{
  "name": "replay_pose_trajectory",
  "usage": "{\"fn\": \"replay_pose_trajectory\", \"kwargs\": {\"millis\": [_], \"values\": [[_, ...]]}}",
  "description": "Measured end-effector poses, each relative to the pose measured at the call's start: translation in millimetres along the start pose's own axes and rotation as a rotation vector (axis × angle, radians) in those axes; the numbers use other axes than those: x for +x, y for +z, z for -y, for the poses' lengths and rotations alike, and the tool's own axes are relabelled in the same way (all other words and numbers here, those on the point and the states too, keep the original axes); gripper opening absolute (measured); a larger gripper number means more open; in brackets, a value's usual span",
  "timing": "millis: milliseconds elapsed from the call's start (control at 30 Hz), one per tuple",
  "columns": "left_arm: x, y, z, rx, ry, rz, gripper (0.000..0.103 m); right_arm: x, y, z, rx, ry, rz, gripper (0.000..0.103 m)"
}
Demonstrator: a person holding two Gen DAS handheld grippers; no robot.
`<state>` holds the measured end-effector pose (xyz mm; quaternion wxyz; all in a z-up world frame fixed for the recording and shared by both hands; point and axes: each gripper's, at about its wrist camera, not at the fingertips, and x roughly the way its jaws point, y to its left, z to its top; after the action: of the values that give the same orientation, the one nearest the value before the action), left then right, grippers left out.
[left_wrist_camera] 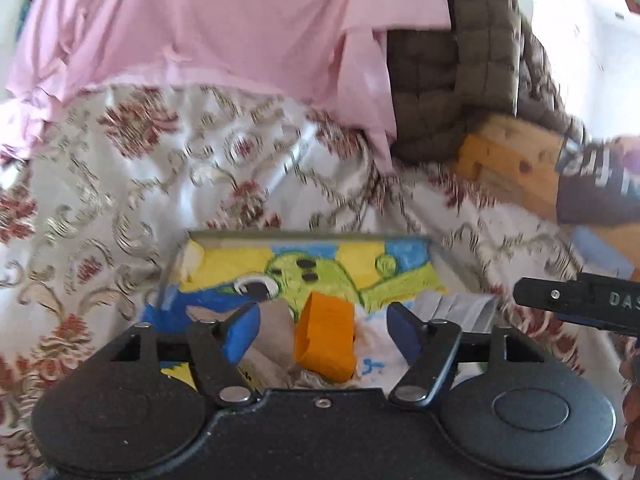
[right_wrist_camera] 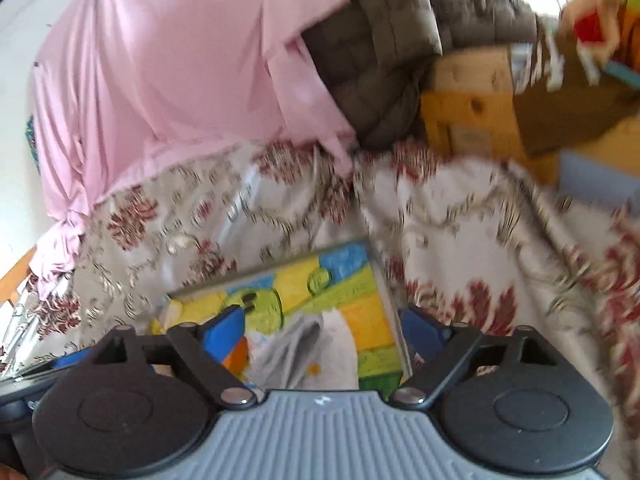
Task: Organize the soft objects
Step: 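Lift both open tools up away from the tray, then move the right tool toward the white sponge pad while the left tool approaches the white cloth by the box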
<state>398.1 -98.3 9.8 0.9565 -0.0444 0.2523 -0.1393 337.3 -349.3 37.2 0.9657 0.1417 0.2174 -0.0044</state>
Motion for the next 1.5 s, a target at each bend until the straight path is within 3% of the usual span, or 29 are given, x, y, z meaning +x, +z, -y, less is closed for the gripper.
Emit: {"fn": "replay_pose_trajectory", "kwargs": {"millis": [267,400,467,667,1033,1500], "values": [[-94.9,11.7,14.7,-0.001,0.041,0.153,0.092,-88.1,1.5,-21.3,-0.077,0.027,0.165,0.103],[-143.2,7.0,25.0,0.008,0.057,0.220,0.094,-127.9,-11.2,-23.6,-0.087,0.051,0.213,0.103],[-167.3,2.0,31.6,0.016,0.068,0.253,0.100,-145.4,-18.3,-25.2,-0.102,0.046,0.231,0.103],[-224.1,-20.4,49.0,0.046,0.078,0.315,0.102,-192.3,-44.6,-26.4,-0.116,0.047,0.261,0.103],[-294.5,-77.6,54.3,0.043,0.091,0.344,0.102,-253.7,-99.6,-32.6,-0.152,0.042,0.257,0.103],[-336.7,-140.7,37.1,0.023,0.116,0.242,0.102,-289.1,-140.4,-39.8,-0.181,0.011,0.189,0.103]]}}
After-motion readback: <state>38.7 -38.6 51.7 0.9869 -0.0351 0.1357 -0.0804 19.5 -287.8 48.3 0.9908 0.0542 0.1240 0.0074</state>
